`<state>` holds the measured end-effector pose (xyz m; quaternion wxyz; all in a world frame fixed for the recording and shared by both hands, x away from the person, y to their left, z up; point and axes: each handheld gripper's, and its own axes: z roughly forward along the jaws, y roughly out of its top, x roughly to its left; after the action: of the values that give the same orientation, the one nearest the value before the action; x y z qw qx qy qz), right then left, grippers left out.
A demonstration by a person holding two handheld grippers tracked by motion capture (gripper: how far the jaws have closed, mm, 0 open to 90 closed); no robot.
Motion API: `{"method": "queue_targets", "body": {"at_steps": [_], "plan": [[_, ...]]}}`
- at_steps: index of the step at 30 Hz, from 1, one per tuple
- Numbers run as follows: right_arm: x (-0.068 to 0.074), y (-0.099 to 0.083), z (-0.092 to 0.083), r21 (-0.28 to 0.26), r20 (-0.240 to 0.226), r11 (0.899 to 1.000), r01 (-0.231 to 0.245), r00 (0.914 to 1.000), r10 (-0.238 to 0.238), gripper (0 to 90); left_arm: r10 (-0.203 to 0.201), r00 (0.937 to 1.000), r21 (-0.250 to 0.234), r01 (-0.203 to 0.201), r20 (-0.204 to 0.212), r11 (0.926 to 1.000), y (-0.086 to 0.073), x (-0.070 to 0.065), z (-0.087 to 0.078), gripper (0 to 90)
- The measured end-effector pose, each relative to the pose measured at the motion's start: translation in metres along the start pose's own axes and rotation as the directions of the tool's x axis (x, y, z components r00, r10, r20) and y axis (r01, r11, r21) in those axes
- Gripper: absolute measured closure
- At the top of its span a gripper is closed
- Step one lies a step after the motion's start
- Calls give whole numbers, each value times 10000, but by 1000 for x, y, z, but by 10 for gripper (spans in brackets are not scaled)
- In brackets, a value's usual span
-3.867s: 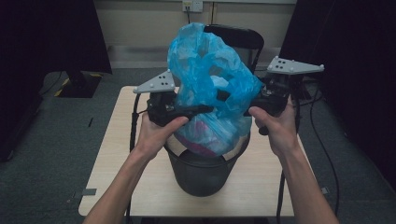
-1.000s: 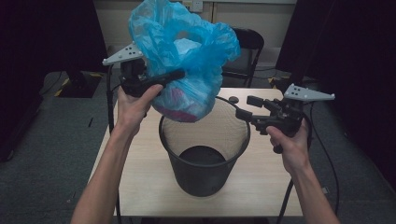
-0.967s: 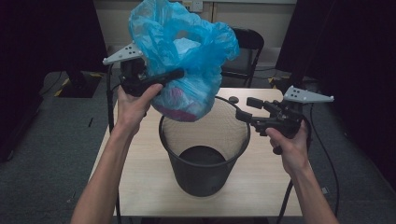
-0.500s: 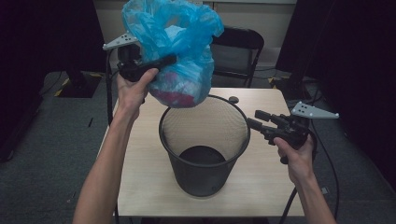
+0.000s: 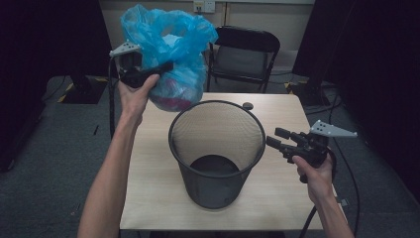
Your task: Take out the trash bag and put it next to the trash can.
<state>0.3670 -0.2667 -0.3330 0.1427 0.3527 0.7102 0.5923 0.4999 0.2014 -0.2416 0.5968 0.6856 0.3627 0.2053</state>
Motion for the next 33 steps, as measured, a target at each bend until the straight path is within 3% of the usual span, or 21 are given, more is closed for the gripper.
{"method": "queue_targets", "body": {"at_steps": [4,6,11,16,22,24,26,27,28,31,33], "plan": [[-2,-14,4,256,7,9996,-110,9999,110,412,12,9999,673,-1,-158,9977,-25,9,8,788],[-3,-20,5,305,36,9994,-166,9999,165,410,-171,9997,811,183,-155,9965,-38,14,10,788],[-7,-33,8,328,-9,9986,-424,9991,425,408,-343,9992,1457,366,-182,9886,-72,22,17,787],[-8,-40,13,561,45,9971,-521,9986,519,406,-735,9969,2083,781,-297,9749,-110,31,29,783],[-7,-45,20,820,-4,9954,-498,9988,500,399,-644,9966,3190,773,-506,9446,-153,37,49,780],[-8,-46,20,850,-5,9950,-526,9986,528,398,-820,9957,3173,912,-420,9439,-167,38,55,779],[-8,-47,20,882,10,9946,-553,9985,554,396,-699,9963,3403,828,-501,9367,-179,39,60,769],[-8,-47,20,889,14,9945,-549,9985,550,395,-590,9967,3629,752,-555,9288,-184,39,62,764],[-9,-47,20,879,11,9945,-564,9984,566,394,-669,9964,3689,814,-520,9259,-188,39,64,760],[-9,-48,19,877,36,9944,-584,9983,583,393,-892,9953,3532,972,-389,9305,-189,37,66,712],[-9,-48,20,887,42,9943,-595,9982,594,392,-1101,9934,3473,1147,-330,9307,-185,35,65,591]]}}
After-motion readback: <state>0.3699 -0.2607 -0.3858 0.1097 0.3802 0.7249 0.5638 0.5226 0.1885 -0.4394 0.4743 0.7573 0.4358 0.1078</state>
